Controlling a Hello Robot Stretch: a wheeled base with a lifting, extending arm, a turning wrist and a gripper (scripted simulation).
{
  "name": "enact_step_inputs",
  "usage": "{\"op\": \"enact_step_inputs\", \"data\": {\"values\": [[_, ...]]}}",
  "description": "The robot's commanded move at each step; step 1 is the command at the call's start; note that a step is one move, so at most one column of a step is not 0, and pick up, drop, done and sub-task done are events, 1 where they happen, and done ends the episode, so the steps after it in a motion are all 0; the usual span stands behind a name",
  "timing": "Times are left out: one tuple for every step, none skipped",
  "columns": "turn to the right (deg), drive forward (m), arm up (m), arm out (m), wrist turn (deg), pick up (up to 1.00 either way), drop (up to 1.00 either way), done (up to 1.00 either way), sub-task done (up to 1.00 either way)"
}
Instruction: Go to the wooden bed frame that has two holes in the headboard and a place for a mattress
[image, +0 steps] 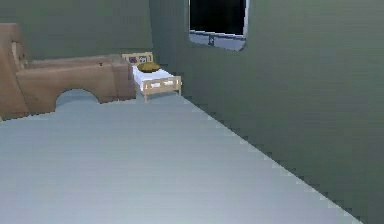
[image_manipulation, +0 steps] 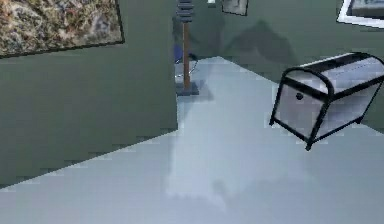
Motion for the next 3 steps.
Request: {"op": "enact_step_inputs", "data": {"values": [[0.0,0.4,0.0,0.0,0.0,0.0,0.0,0.0,0.0],[-27.0,0.0,0.0,0.0,0.0,0.0,0.0,0.0,0.0],[0.0,1.0,0.0,0.0,0.0,0.0,0.0,0.0,0.0]]}}
